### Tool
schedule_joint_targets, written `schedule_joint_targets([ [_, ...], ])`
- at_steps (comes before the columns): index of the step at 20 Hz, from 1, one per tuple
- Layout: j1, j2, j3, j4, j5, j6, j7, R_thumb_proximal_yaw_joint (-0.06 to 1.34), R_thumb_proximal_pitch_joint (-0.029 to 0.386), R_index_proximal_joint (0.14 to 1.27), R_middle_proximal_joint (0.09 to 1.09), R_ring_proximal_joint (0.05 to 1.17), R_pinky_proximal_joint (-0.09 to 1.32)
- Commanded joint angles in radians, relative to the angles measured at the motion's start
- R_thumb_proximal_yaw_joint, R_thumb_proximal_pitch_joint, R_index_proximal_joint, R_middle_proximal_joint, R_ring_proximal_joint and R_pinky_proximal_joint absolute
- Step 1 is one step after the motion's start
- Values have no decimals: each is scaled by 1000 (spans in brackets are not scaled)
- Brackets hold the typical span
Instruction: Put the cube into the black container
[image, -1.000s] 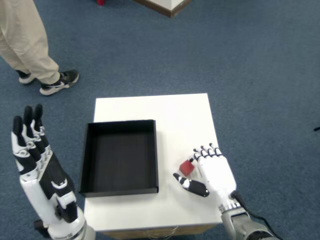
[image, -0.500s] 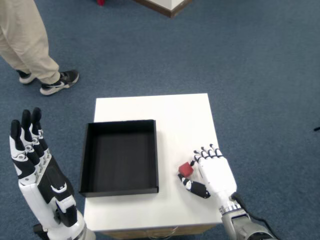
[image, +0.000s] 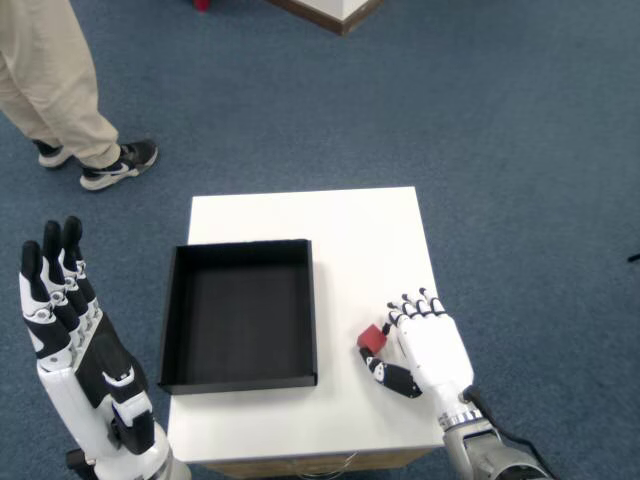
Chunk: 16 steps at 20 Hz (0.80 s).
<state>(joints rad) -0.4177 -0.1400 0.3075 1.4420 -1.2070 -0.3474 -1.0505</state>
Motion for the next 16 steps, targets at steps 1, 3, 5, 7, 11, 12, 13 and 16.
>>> schedule_joint_targets([
  [1,-26,-10,-4,-26,15,-32,-67,1063,125,1098,443,329,183],
  [3,-24,-10,-4,-28,13,-37,-78,1084,128,1096,450,331,184],
  [5,-24,-10,-4,-32,12,-42,-87,1100,131,1095,455,332,185],
  [7,-24,-10,-3,-34,11,-46,-95,1115,134,1093,459,333,185],
  [11,-26,-10,1,-47,10,-59,-123,1139,139,1090,463,333,184],
  [12,-28,-11,3,-55,11,-66,-137,1146,141,1088,464,333,184],
  [13,-30,-11,4,-58,12,-71,-146,1150,142,1087,464,333,184],
  [16,-36,-11,11,-70,15,-89,-186,1161,147,1083,464,333,183],
])
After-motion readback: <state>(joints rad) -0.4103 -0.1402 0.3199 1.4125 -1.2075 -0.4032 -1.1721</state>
